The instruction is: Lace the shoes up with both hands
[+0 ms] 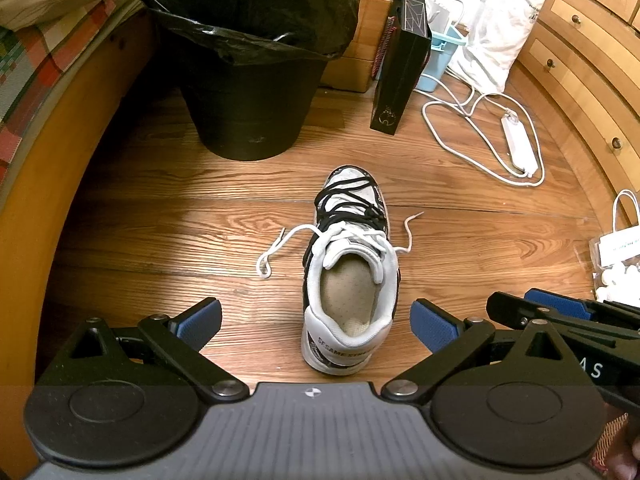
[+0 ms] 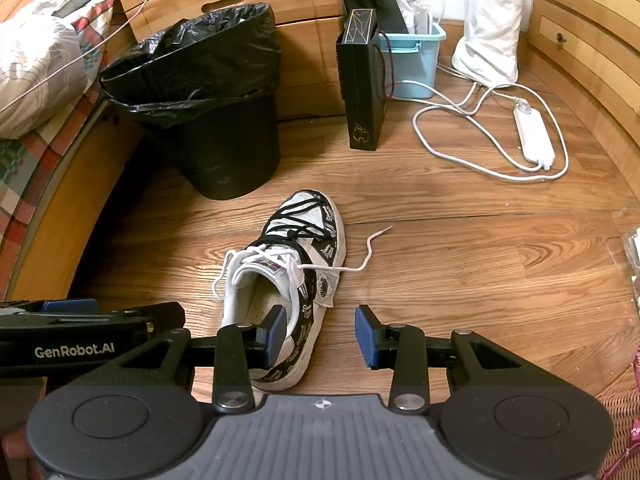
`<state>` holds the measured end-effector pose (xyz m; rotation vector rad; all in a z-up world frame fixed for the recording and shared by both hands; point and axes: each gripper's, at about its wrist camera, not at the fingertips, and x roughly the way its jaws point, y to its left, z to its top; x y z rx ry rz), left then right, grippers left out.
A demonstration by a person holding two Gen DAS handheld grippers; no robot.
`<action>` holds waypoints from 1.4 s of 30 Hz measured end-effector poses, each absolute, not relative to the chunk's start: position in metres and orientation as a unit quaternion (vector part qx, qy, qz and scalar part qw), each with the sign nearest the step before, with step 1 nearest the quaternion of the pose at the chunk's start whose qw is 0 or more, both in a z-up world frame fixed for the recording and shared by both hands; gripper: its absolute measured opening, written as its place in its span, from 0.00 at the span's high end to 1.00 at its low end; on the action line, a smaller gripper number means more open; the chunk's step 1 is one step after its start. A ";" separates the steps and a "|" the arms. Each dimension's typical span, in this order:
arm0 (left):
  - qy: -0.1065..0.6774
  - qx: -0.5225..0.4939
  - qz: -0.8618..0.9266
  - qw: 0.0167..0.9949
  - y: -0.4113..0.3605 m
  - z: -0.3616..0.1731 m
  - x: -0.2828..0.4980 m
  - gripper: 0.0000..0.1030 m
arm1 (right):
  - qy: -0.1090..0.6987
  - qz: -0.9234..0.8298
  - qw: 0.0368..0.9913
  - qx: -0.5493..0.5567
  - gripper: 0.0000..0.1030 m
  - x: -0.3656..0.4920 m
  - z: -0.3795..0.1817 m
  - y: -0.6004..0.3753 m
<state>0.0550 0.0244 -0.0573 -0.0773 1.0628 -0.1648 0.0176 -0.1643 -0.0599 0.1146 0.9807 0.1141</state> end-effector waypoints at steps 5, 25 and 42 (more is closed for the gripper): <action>0.505 -0.037 -0.079 0.859 0.024 -0.057 0.055 0.00 | 0.470 0.055 0.879 0.055 0.59 0.017 -0.060 -0.164; 0.505 -0.042 -0.090 0.857 0.022 -0.060 0.055 0.00 | 0.471 0.056 0.878 0.059 0.59 0.016 -0.060 -0.164; 0.505 -0.045 -0.092 0.857 0.022 -0.060 0.054 0.00 | 0.473 0.055 0.877 0.061 0.59 0.015 -0.061 -0.166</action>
